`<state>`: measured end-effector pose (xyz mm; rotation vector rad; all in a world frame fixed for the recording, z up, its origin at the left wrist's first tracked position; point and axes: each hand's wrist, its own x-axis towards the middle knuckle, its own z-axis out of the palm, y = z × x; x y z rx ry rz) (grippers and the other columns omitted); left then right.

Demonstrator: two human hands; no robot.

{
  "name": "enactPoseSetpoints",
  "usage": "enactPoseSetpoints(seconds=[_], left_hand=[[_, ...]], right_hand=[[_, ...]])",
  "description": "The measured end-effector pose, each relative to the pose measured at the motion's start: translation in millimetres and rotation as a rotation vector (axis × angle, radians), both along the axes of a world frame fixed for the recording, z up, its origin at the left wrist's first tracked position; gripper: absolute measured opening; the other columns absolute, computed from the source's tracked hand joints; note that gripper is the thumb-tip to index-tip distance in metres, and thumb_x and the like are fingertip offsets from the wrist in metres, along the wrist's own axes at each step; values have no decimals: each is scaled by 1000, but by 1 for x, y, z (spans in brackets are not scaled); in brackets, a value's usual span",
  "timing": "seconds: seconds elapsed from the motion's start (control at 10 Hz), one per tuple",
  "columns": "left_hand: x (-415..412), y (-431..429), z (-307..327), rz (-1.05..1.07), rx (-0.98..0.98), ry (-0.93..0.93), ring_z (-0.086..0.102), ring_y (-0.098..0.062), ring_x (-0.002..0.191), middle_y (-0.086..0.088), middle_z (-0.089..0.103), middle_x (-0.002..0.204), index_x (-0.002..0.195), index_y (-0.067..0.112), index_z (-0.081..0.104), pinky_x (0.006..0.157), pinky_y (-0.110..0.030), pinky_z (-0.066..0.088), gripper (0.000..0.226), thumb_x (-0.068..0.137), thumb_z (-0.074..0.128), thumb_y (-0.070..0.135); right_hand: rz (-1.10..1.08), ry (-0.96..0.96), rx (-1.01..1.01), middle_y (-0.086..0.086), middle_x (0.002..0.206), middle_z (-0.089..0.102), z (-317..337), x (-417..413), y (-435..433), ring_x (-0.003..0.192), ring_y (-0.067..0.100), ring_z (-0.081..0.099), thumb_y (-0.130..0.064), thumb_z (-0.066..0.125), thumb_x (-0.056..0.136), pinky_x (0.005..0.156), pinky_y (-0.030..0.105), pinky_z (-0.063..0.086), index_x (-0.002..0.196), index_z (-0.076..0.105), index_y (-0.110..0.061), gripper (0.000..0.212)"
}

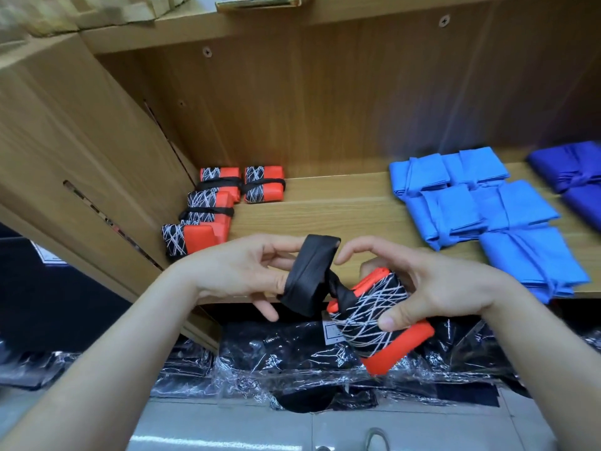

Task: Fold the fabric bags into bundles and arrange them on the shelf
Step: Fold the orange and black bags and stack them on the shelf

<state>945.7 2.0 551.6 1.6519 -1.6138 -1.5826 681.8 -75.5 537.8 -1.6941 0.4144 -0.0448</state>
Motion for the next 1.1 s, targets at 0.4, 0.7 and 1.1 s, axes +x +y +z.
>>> enactPoseSetpoints(seconds=[0.4, 0.7, 1.1], left_hand=[[-23, 16, -25, 33, -98, 461, 65, -16, 101, 0, 69, 115, 130, 26, 60, 83, -22, 50, 77, 60, 91, 34], [-32, 23, -45, 448, -201, 963, 56, -16, 61, -3, 57, 63, 64, 12, 64, 60, -21, 46, 32, 53, 90, 28], [-35, 7, -15, 652, -283, 724, 73, -25, 88, -9, 75, 94, 87, 13, 77, 77, -35, 60, 45, 68, 56, -22]], right_hand=[[-61, 236, -303, -19, 113, 66, -1, 10, 1, 104, 1, 61, -18, 85, 73, 94, 24, 45, 129, 53, -44, 70], [-238, 61, -58, -8, 106, 73, -7, 8, 3, 107, 21, 66, 5, 82, 70, 87, 32, 54, 113, 58, -17, 54], [-170, -141, 287, 31, 111, 66, -27, 5, -4, 86, 27, 64, -5, 86, 52, 74, 42, 51, 100, 70, -20, 53]])
